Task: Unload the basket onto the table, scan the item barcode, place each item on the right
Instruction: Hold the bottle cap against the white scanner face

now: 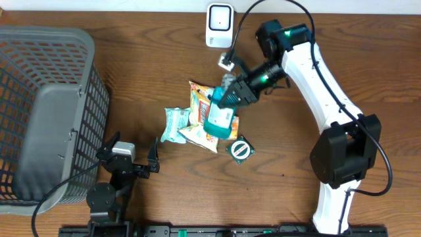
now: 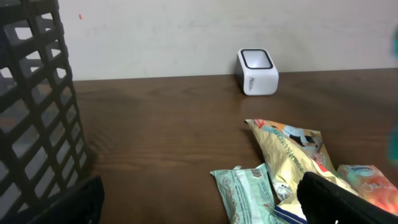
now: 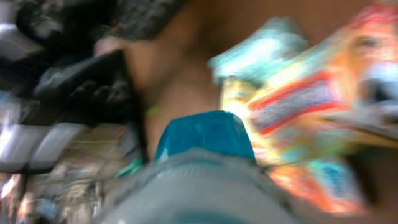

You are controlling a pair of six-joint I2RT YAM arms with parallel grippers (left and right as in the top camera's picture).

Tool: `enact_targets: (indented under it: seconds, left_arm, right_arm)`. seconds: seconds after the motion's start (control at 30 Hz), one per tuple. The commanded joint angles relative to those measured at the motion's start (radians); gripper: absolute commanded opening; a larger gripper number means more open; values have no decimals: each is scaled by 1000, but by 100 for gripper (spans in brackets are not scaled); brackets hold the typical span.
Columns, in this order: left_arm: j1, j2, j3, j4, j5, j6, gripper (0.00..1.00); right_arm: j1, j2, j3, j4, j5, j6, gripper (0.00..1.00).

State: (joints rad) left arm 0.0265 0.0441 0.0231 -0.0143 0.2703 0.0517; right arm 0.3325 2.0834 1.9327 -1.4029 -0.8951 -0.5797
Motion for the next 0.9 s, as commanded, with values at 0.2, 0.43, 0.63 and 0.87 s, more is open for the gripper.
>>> enact_targets:
  seconds: [0.2,0.43,0.63,0.87]
  left_arm:
    - [5,4,-19,-30,-2,-5,98]
    - [5,4,-19,-30,-2,-5,98]
    - [5,4,-19,-30,-2,-5,98]
    - [5,4,-19,-30,-2,-5,98]
  right_arm:
    - [116,-76,17,243,900,611,1]
    - [218,-69,17,411,1297,613,2]
    - [232,-67,17,633,1511,595,2]
    - [235,53,17,1005,1686,414,1]
